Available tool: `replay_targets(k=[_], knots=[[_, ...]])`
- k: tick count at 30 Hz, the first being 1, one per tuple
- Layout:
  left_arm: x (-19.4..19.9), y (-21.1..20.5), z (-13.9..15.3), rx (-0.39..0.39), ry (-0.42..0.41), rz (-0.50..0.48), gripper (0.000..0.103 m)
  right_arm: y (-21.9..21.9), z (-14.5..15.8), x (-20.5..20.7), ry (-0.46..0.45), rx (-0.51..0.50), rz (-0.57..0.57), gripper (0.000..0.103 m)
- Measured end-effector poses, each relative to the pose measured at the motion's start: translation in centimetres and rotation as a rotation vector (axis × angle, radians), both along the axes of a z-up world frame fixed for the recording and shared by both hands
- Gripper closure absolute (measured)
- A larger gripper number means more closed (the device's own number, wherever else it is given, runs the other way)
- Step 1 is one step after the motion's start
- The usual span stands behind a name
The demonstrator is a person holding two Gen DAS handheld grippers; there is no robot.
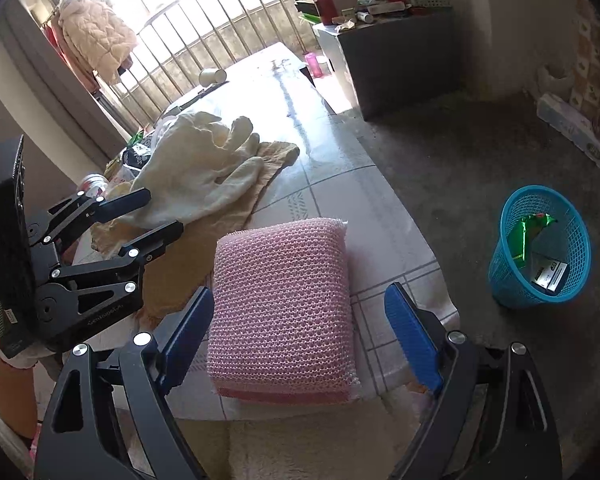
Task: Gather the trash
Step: 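Close the left tool on the white cloth and lift it while the right tool holds the pink pad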
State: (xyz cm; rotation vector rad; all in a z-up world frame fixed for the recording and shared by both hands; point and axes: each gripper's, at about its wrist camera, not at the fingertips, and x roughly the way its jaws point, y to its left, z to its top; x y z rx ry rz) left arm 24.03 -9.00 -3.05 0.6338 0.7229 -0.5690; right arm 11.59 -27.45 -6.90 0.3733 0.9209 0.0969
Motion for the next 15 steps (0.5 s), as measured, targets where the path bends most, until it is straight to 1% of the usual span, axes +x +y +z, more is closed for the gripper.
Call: replay_targets(k=[2,3,4,5,6,9,12,15], knots=[[0.2,0.0,-0.5,0.024,-0.006,0.001,0.065,0.1,-0.1,0.1,0.003,0.001,0.002,0.018],[0.2,0.1,-0.6,0.027,-0.006,-0.001,0.073,0.1,-0.2,0.1,0.005,0.002,0.003,0.018],[0.3,0.2,-0.5,0.023,-0.001,-0.002,0.077,0.0,-0.2,0.1,0.006,0.004,0.004,0.018],[0.4,0.3,-0.5,0.014,0.005,-0.003,0.085,-0.1,-0.2,0.1,0.007,0.006,0.004,0.018],[0.4,0.6,-0.3,0.0,0.009,-0.002,0.091,-0.2,-0.3,0.1,0.008,0.007,0.004,0.018],[0.5,1.1,0.1,-0.03,0.015,0.004,0.097,-0.3,-0.3,0.2,0.009,0.011,0.003,0.018],[0.6,1.8,0.7,-0.067,0.013,0.015,0.098,-0.5,-0.2,0.2,0.007,0.017,0.0,0.018],[0.9,2.8,2.0,-0.156,0.064,0.028,0.098,-0.5,-0.1,0.1,0.003,0.016,-0.002,0.018]])
